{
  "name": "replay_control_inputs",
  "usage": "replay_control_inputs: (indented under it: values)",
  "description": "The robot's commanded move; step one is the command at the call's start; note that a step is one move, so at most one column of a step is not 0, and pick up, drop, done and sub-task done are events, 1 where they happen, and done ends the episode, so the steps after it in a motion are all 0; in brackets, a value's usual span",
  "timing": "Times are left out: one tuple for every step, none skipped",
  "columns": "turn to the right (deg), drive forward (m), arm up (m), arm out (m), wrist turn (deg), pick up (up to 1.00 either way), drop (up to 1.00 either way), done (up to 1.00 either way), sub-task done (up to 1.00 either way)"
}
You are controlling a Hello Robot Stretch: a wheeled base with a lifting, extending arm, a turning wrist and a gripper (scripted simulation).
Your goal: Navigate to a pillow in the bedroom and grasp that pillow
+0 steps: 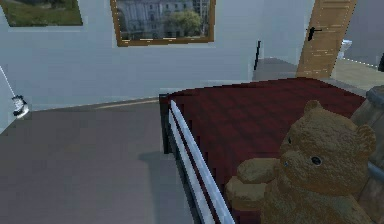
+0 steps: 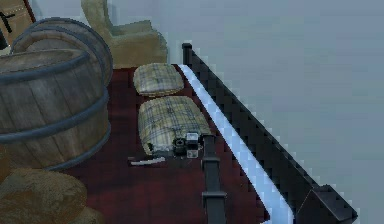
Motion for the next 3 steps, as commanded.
replay_control_inputs:
  values:
    - [0.0, 0.0, 0.0, 0.0, 0.0, 1.0, 0.0, 0.0, 0.0]
    - [0.0, 0.0, 0.1, 0.0, 0.0, 0.0, 0.0, 0.0, 0.0]
    - [0.0, 0.0, 0.0, 0.0, 0.0, 0.0, 0.0, 1.0, 0.0]
